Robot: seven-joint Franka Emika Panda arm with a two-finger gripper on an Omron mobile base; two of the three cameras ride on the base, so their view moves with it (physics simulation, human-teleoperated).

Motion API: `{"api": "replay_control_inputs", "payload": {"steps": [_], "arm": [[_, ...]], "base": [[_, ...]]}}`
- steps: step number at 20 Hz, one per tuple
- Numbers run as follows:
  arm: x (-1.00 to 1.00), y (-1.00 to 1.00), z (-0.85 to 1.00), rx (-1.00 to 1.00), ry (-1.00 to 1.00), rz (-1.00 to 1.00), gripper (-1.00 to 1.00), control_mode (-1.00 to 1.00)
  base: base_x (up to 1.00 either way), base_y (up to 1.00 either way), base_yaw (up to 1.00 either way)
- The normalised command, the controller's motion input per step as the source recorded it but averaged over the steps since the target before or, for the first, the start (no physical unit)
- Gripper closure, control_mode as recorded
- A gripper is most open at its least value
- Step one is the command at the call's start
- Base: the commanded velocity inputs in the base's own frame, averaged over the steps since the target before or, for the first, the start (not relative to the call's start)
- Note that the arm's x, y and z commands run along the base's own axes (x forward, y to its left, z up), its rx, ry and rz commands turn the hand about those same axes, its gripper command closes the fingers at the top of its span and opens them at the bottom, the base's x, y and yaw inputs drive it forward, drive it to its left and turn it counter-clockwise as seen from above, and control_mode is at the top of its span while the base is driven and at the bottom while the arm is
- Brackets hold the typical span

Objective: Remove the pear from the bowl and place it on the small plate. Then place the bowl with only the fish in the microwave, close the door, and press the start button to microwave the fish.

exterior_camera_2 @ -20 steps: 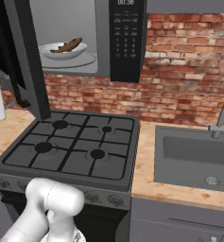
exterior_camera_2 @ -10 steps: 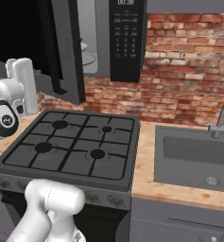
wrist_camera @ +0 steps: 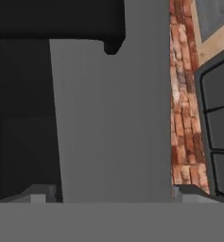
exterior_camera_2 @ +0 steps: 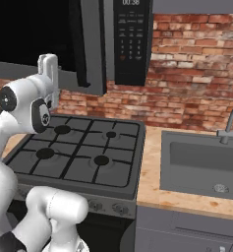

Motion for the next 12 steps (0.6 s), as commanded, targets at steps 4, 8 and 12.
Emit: {"api": "replay_control_inputs", "payload": {"steps": [4, 8, 12], "arm": [[0.51, 0.0, 0.4, 0.08, 0.08, 0.12, -1.0, -1.0], [0.54, 0.0, 0.39, 0.03, 0.2, 0.08, -1.0, -1.0], [0.54, 0.0, 0.04, 0.0, 0.21, 0.11, -1.0, -1.0]], "base": [[0.0, 0.0, 0.0], [0.0, 0.0, 0.0], [0.0, 0.0, 0.0]]}}
